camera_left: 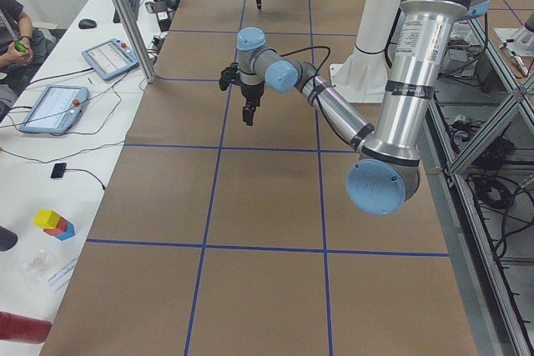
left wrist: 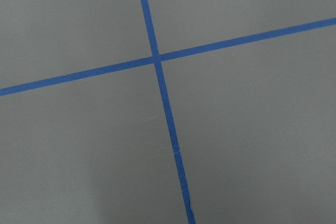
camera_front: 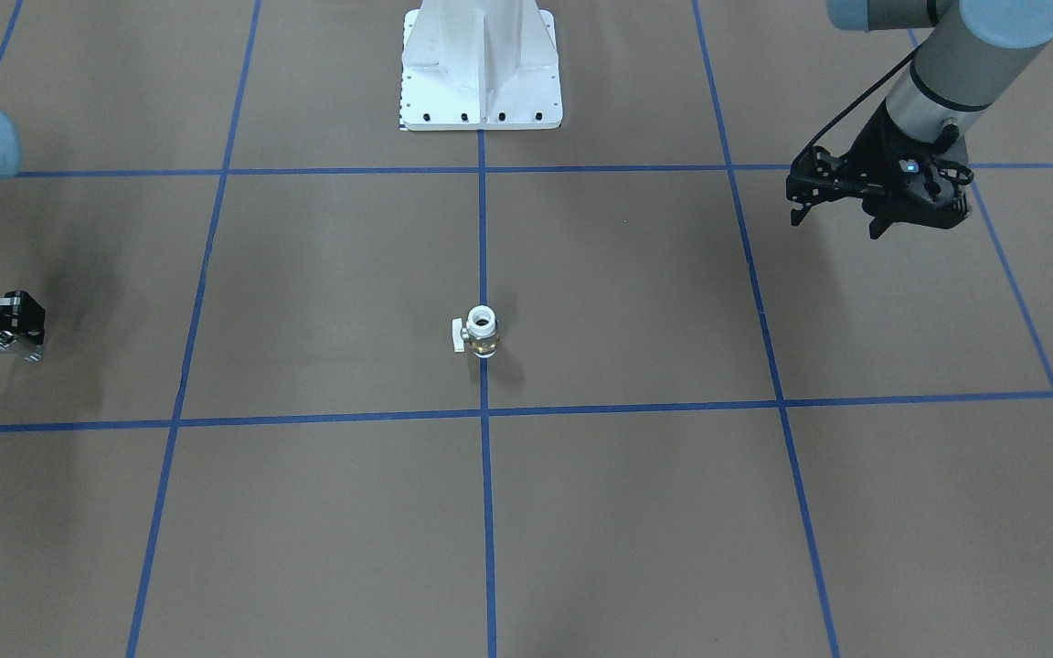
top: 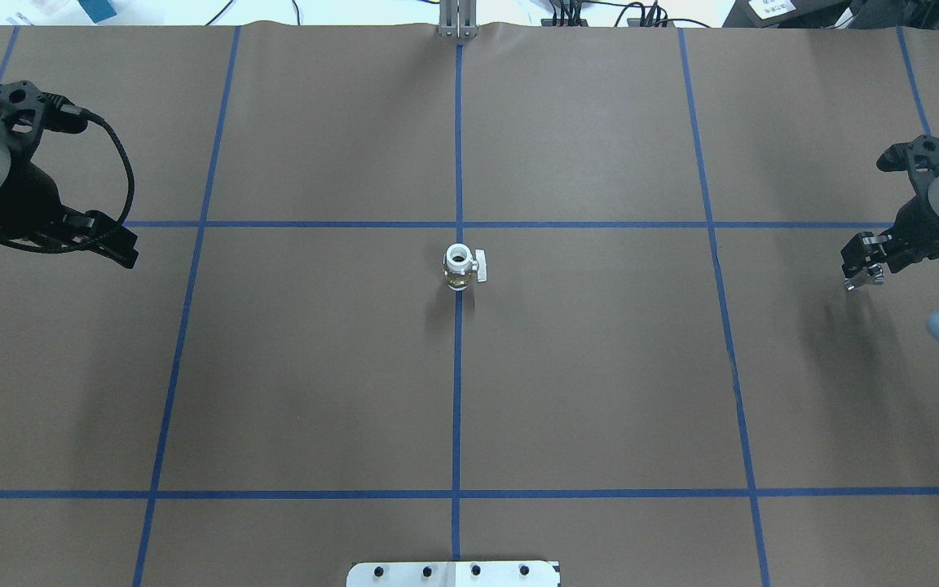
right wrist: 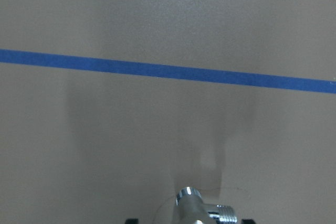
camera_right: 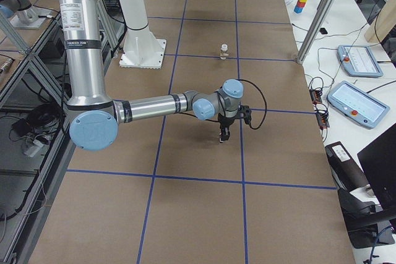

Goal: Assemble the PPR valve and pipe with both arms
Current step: 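Lower the right gripper and grasp the chrome elbow fitting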

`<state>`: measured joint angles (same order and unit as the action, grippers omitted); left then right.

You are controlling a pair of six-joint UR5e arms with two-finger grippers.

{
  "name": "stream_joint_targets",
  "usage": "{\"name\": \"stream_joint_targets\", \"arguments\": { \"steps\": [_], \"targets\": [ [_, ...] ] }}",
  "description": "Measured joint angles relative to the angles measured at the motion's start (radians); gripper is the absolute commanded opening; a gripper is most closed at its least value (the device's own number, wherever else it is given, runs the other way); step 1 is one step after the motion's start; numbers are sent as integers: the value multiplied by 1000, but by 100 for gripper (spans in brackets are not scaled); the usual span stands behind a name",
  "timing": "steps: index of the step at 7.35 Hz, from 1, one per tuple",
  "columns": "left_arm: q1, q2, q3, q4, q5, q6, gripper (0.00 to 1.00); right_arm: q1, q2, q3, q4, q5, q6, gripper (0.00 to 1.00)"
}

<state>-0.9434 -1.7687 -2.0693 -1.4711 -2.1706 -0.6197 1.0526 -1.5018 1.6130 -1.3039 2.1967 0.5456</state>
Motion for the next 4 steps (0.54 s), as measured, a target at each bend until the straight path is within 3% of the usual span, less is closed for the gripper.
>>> {"name": "stream_joint_targets", "arguments": {
  "steps": [4],
  "targets": [
    [0,1,-1,0,-1,0,99,0,0,-6,0,0,0,0]
  ]
}}
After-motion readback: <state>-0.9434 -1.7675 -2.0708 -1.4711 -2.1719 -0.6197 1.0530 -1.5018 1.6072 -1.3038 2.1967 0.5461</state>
